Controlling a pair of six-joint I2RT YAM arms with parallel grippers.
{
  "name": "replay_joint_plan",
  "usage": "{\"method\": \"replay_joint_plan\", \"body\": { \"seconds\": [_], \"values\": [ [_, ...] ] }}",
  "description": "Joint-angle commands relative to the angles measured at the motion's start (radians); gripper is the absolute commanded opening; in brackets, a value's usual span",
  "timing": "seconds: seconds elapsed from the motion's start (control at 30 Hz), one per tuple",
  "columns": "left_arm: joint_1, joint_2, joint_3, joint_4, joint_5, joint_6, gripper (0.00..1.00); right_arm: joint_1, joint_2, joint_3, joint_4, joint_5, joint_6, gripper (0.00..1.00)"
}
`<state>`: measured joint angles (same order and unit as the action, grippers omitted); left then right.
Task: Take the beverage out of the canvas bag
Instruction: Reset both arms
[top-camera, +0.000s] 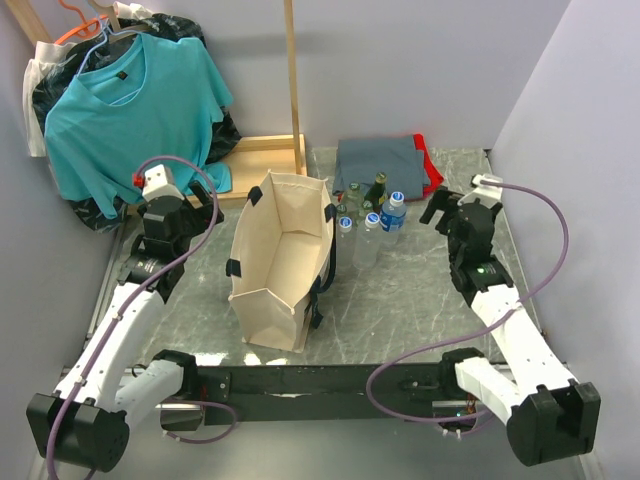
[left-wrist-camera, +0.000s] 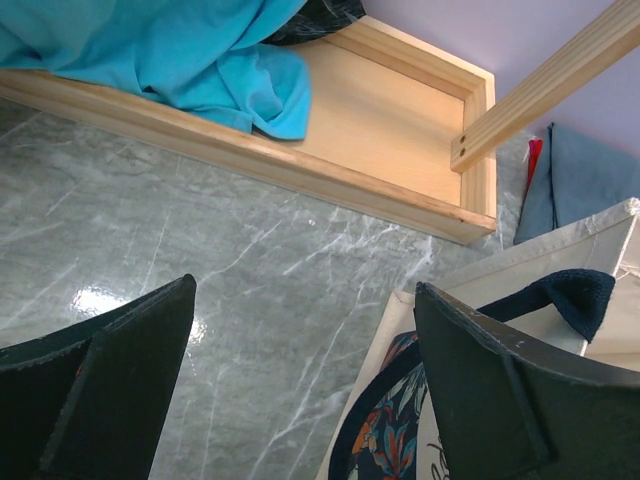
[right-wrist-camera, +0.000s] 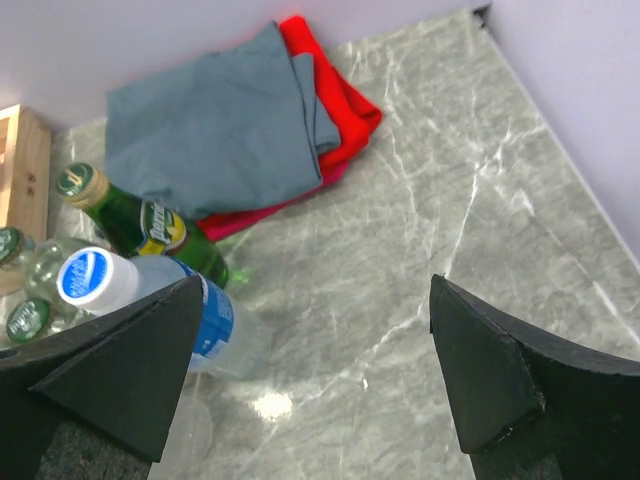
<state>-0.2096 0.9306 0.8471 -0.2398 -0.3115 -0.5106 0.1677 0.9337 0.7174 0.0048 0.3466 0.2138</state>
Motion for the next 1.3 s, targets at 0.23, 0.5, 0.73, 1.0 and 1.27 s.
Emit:
{"method": "replay_joint_plan", "body": {
  "seconds": [0.23, 0.5, 0.73, 1.0, 1.27],
  "values": [
    [0.003, -0.001, 0.024, 0.071, 0.017, 0.032, 0.96, -0.163, -0.032, -0.071, 0.064, -0.251, 0.022, 0.99],
    [0.004, 0.010, 0.015, 0.085, 0.026, 0.029, 0.96, -0.189, -0.036, -0.248, 0.237, -0.386, -0.028, 0.98],
    [0.004, -0.004, -0.009, 0.103, -0.021, 0.014, 0.96, -0.189, -0.090, -0.303, 0.282, -0.368, -0.058, 0.98],
    [0.004, -0.036, -0.019, 0.102, -0.054, -0.016, 0.96, -0.189, -0.076, -0.276, 0.294, -0.228, -0.057, 1.00],
    [0.004, -0.010, -0.010, 0.099, -0.077, -0.020, 0.96, -0.189, -0.070, -0.305, 0.370, -0.161, -0.068, 1.00]
  ]
}}
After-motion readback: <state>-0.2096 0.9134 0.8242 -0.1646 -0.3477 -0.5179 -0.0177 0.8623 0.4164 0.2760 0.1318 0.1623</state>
